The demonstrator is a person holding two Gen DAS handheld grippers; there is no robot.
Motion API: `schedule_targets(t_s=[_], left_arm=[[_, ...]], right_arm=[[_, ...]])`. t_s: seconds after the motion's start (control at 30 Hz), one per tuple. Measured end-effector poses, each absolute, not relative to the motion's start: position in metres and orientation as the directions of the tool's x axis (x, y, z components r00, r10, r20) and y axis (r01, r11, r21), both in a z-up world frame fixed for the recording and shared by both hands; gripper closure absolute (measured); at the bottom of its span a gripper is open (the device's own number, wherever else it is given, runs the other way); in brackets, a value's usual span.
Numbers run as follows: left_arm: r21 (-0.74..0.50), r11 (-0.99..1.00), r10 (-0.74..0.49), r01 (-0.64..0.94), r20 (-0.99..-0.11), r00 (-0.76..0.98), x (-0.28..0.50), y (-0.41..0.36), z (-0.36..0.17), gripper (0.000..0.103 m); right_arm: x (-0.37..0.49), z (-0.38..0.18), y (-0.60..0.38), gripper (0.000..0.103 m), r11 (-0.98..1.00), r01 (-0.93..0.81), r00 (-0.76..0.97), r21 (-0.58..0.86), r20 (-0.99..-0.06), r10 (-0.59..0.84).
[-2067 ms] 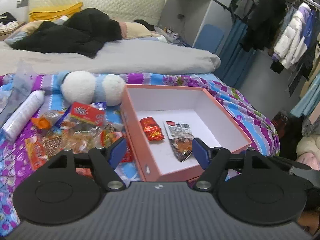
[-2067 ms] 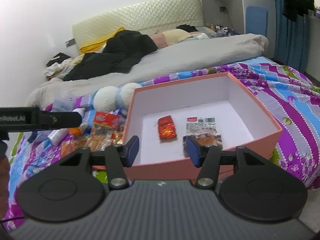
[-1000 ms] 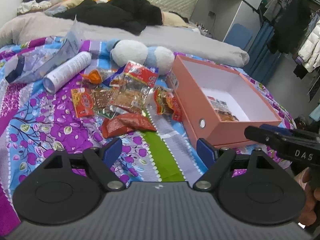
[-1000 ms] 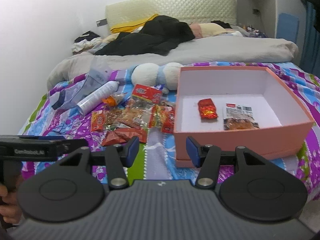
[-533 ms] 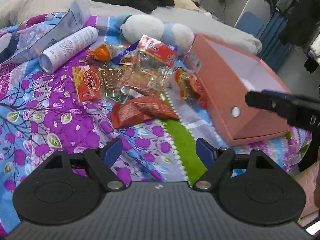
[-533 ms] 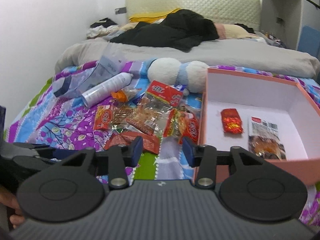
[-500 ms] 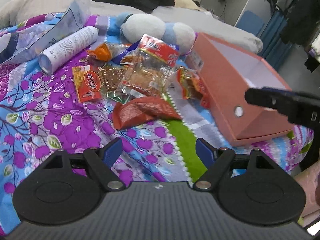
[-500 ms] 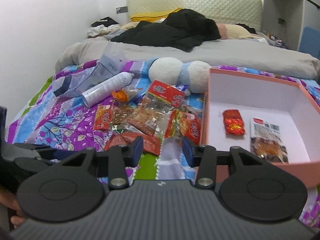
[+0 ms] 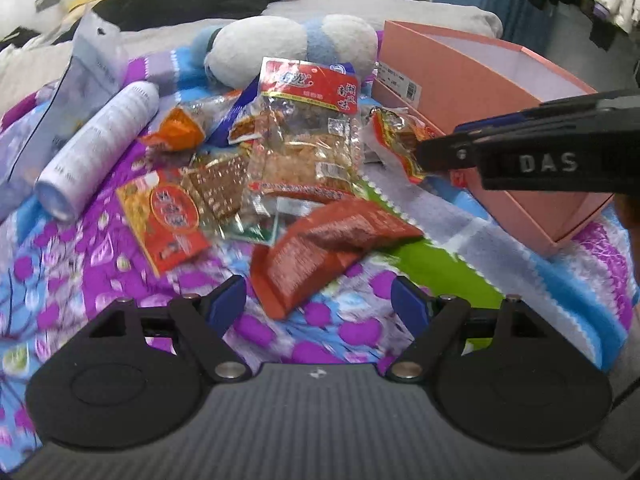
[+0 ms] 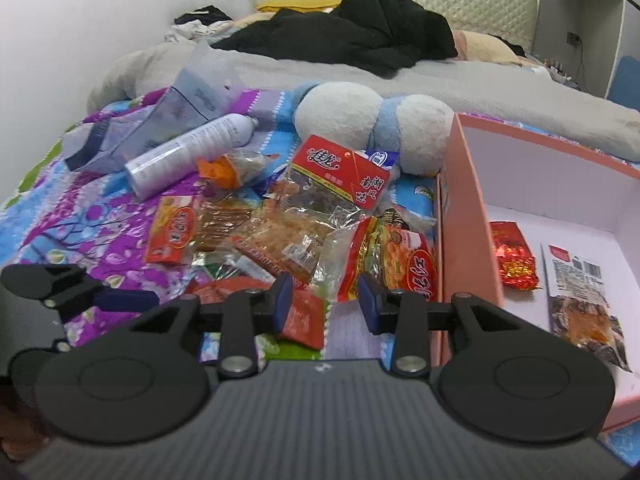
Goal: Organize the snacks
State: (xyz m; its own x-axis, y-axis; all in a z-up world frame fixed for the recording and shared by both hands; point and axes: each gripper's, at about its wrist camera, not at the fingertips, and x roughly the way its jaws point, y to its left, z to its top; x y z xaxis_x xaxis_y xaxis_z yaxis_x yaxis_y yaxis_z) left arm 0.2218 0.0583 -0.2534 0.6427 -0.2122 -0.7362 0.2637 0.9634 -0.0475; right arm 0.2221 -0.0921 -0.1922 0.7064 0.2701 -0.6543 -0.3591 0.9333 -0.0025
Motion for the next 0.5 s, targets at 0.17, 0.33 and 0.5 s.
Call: schedule_targets(t_s=[0.17, 0.33, 0.5], left_arm=[[-0.117, 0.950, -0.284, 0.290, -0.714, 0.640, 0.249, 0.076, -0.252, 0.026], [-0.124, 0.916, -0.349, 0.382, -0.714, 0.606, 0.264, 0.074, -0.259, 0.029], [-0.054, 0.903, -0.324, 0.427, -0.737, 0.593, 0.268, 0.064, -0.271, 0.034]], right_arm=[[0.244, -0.201, -0.084, 0.064, 0.935, -0.355, 0.700, -0.008, -0.665, 0.260], [0.264, -0.212, -0.079, 0.064, 0.937, -0.348, 0.684, -0.004, -0.685, 0.251], [0.277, -0.224, -0.069, 0.064, 0.933, -0.358, 0.667, -0.039, -0.710, 0.226]])
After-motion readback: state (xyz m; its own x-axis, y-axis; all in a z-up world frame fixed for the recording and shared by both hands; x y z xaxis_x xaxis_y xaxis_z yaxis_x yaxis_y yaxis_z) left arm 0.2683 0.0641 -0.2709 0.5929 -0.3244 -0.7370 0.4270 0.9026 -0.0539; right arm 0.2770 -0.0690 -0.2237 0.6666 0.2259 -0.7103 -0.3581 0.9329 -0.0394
